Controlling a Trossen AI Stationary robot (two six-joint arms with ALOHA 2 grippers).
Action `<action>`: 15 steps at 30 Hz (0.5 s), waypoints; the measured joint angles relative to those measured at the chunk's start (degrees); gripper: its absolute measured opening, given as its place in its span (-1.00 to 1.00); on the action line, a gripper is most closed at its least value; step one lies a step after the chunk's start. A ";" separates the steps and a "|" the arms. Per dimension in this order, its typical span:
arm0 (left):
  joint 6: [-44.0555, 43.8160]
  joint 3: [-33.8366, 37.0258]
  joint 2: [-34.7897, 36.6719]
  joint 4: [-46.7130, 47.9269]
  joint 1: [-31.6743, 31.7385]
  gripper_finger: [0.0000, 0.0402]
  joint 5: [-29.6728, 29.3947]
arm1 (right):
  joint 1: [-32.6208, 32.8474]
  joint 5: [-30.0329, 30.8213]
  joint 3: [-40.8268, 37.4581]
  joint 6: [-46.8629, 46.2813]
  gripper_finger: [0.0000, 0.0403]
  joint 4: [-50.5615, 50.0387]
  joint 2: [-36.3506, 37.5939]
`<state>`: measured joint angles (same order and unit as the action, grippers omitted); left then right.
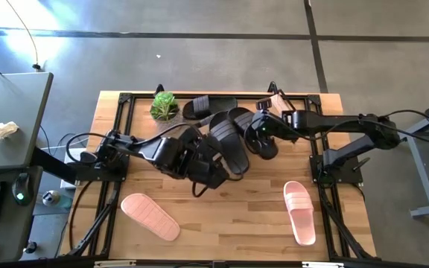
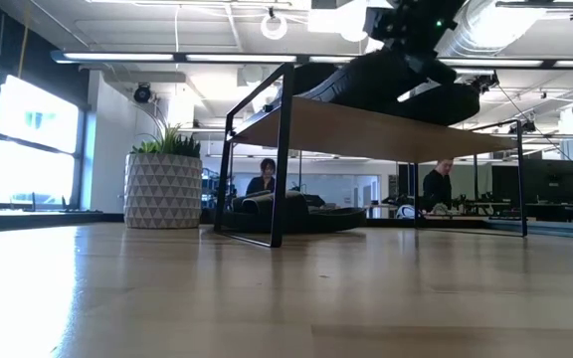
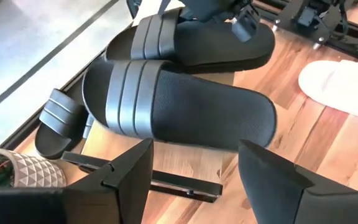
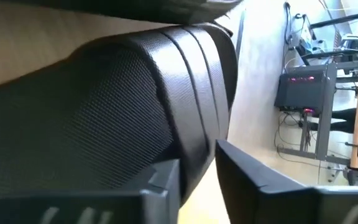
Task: Pick and place slides into the shelf
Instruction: Adjust the right black slipper
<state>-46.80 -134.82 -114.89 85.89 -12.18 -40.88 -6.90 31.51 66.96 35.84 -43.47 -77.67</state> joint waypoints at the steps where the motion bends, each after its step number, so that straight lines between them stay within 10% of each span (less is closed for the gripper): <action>1: -0.15 0.00 0.00 0.00 -0.03 0.05 -0.29 | 0.00 0.26 0.00 0.01 -0.70 -0.04 0.00; 15: -0.14 0.00 -0.07 0.00 0.16 -0.06 -0.62 | 0.57 4.62 0.00 -7.04 -0.98 -0.45 0.02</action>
<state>-46.94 -134.82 -114.96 85.89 -12.01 -41.50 -6.32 36.13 66.96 28.80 -43.92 -77.65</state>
